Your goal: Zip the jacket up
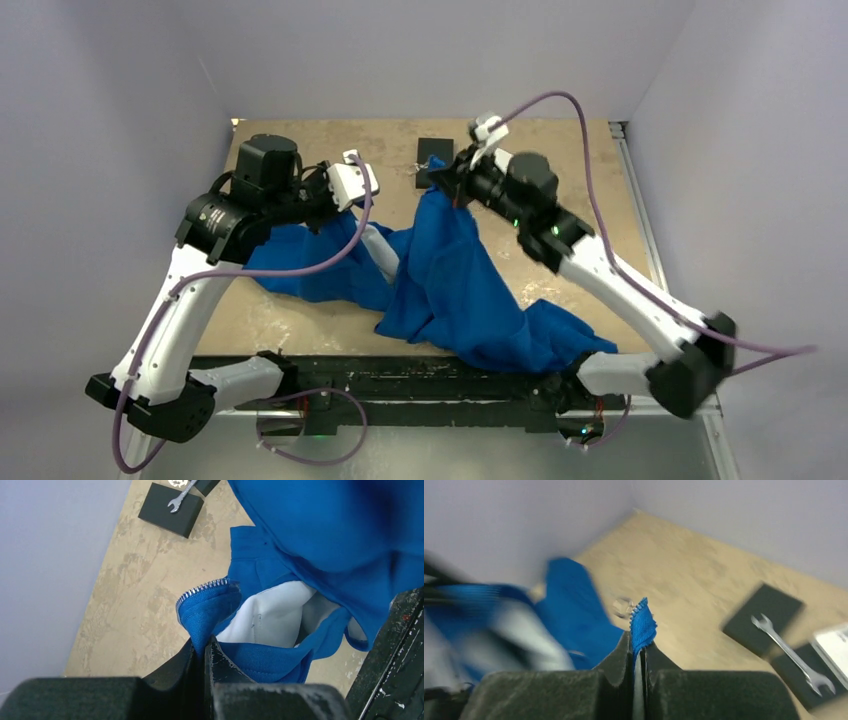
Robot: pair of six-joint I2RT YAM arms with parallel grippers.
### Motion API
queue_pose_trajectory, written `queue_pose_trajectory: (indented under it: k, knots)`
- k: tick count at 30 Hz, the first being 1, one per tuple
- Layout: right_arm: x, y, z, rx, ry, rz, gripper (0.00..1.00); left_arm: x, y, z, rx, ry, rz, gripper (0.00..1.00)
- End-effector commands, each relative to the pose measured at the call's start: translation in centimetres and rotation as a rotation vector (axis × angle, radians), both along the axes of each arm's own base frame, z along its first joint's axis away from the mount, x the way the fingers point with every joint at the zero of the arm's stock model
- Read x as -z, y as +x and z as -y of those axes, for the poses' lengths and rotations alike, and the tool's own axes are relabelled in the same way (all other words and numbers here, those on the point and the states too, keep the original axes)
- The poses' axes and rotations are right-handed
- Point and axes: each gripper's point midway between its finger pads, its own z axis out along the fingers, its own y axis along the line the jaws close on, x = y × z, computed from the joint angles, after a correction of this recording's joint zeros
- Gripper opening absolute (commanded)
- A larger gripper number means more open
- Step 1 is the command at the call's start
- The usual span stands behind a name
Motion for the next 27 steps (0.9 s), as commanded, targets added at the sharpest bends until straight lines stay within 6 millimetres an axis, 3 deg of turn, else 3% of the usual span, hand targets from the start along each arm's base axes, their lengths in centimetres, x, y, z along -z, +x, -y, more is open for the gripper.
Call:
queue_pose_trajectory:
  k: [1, 2, 4, 8, 12, 15, 20, 23, 27]
  knots:
    - [-1.6, 4.4, 6.0, -0.151, 0.074, 0.111, 0.00, -2.4, 0.5, -0.1, -0.035, -0.058, 0.079, 0.00]
    - [-1.7, 4.2, 6.3, -0.141, 0.027, 0.151, 0.00, -2.1, 0.6, 0.1, -0.037, -0.056, 0.059, 0.00]
    - [-0.2, 1.0, 3.8, -0.279, -0.020, 0.138, 0.00, -1.7, 1.0, 0.6, -0.025, -0.060, 0.031, 0.00]
    - [2.7, -9.1, -0.8, -0.625, 0.003, 0.144, 0.00, -2.0, 1.9, 1.6, 0.017, -0.072, 0.066, 0.00]
    - [4.4, -13.9, -1.7, -0.860, -0.001, 0.141, 0.00, -4.3, -0.2, 2.5, 0.184, -0.063, 0.146, 0.00]
    - [4.3, -15.1, -2.3, -0.959, 0.013, 0.166, 0.00, -4.7, -1.5, 2.9, 0.229, -0.077, 0.136, 0.00]
    - [4.5, -14.0, -4.1, -0.978, -0.085, 0.191, 0.00, -4.9, -4.7, 3.6, 0.338, -0.146, 0.153, 0.00]
    - [3.8, -13.2, -4.4, -0.957, -0.145, 0.240, 0.00, -4.2, -5.1, 3.3, 0.356, -0.124, 0.166, 0.00]
    - [1.9, -13.7, -4.5, -0.960, -0.148, 0.309, 0.00, -3.5, -5.3, 3.1, 0.395, -0.094, 0.229, 0.00]
